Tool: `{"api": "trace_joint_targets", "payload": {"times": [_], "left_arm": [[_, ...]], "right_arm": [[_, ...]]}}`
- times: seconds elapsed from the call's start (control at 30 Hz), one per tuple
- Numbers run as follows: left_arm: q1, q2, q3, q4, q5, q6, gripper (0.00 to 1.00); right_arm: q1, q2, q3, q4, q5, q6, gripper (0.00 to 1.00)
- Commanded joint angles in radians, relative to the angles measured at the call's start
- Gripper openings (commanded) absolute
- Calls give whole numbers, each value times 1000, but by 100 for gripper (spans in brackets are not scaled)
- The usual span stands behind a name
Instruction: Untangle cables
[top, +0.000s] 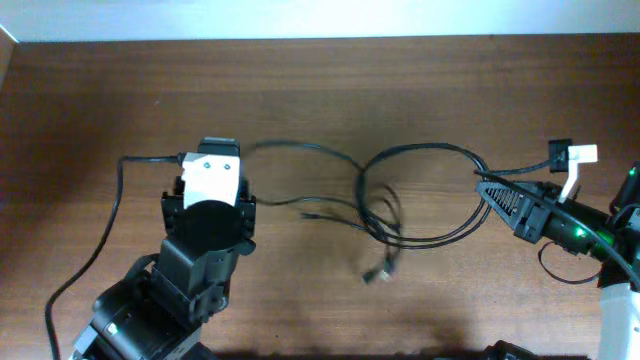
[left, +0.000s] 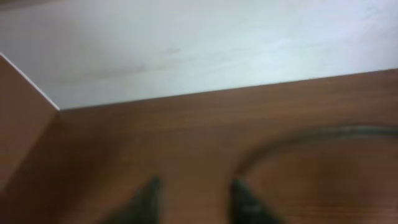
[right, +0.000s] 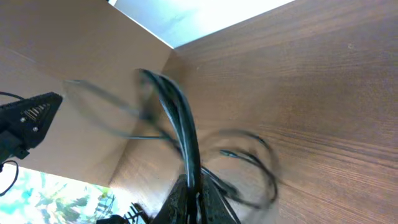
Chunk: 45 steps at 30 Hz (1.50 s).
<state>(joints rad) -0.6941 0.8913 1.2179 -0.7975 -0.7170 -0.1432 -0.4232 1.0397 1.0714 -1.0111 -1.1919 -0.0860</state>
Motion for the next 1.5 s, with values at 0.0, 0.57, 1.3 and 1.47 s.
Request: {"api": "trace_joint_targets", "payload": {"times": [0.0, 0.57, 1.3, 1.47], "left_arm": [[3, -10, 9, -35, -23, -6, 77], [3, 96, 9, -132, 481, -5, 99], [3, 395, 9, 326, 998, 486, 99], [3, 398, 9, 333, 850, 458, 99]], "right_arm": [[-9, -6, 10, -7, 3, -15, 4], [-9, -6, 10, -10, -196, -129, 4], [283, -6, 10, 51, -360, -172, 4], [292, -6, 10, 50, -348, -171, 4]]}}
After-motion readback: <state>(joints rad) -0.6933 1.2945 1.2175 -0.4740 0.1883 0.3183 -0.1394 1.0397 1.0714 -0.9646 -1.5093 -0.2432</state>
